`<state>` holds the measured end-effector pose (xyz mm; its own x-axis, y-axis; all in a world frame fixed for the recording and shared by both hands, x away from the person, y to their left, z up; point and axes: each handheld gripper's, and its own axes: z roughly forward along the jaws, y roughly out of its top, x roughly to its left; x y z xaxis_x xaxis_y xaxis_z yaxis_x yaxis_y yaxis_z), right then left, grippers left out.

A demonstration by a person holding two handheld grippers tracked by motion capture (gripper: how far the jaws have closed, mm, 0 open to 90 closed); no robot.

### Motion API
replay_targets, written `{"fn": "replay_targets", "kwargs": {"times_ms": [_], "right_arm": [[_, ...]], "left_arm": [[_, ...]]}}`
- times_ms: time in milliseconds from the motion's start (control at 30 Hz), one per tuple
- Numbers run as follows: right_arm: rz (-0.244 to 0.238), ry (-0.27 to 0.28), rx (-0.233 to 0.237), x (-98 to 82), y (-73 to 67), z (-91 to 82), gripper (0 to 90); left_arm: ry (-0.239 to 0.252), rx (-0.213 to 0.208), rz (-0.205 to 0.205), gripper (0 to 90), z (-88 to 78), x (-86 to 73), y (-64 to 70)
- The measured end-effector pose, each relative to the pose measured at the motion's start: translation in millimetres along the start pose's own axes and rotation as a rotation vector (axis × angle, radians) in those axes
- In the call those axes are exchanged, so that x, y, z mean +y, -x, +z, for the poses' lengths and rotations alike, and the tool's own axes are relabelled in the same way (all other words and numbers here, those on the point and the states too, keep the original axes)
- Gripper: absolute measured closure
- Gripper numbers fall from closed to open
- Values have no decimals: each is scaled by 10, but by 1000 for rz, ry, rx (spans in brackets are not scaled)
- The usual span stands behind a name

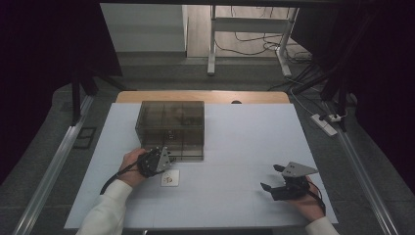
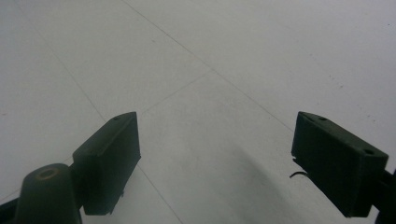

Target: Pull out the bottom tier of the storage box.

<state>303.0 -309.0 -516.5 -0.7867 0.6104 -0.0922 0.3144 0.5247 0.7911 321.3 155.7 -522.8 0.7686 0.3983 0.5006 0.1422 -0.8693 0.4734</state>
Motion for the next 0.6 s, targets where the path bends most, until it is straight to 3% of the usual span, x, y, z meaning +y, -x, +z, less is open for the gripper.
{"fn": "replay_targets", "kwargs": {"times_ms": [267, 500, 600], "right_arm": [[1, 0, 2, -2, 0, 5, 150], [-2, -4, 1, 4, -5, 16, 150], [1, -5, 0, 3, -2, 16, 150]], "left_arm": [[12, -22, -17, 677, 17, -24, -27], [16, -108, -59, 615, 108, -56, -116], [16, -115, -64, 608, 116, -68, -126]]}}
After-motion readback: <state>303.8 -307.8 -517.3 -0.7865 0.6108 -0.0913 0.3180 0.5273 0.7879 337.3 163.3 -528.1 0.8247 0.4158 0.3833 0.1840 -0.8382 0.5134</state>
